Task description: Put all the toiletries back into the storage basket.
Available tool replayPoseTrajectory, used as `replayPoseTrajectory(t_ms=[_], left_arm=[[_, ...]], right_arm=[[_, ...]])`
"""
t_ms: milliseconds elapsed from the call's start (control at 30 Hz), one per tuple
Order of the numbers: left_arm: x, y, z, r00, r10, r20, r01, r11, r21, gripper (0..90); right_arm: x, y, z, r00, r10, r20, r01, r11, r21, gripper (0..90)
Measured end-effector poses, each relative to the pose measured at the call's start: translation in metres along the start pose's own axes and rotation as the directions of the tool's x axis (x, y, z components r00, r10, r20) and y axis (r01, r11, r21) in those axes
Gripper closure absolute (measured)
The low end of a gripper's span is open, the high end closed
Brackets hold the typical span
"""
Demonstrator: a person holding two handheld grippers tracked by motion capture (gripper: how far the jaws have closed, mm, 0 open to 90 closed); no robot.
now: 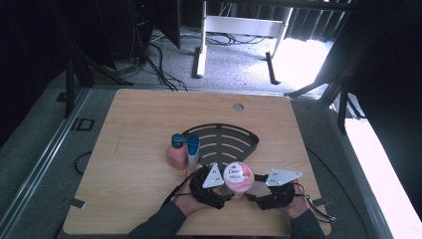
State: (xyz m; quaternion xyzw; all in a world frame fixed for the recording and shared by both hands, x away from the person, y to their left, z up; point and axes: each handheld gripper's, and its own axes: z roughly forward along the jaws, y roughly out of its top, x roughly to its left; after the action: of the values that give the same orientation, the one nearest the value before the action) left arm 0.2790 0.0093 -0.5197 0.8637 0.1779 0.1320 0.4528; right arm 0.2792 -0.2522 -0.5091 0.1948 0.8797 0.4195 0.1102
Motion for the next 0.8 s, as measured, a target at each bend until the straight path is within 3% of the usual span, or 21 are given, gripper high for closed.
replayPoseTrajectory(t_ms=[800], left_arm=[[0.01,0.015,0.009,0.9992,-0.012,-0.038,0.012,0.9999,-0.007,16.0]], right_arm=[[-0.02,0.006,-0.003,0.9998,0.02,0.004,-0.02,1.0,-0.016,29.4]])
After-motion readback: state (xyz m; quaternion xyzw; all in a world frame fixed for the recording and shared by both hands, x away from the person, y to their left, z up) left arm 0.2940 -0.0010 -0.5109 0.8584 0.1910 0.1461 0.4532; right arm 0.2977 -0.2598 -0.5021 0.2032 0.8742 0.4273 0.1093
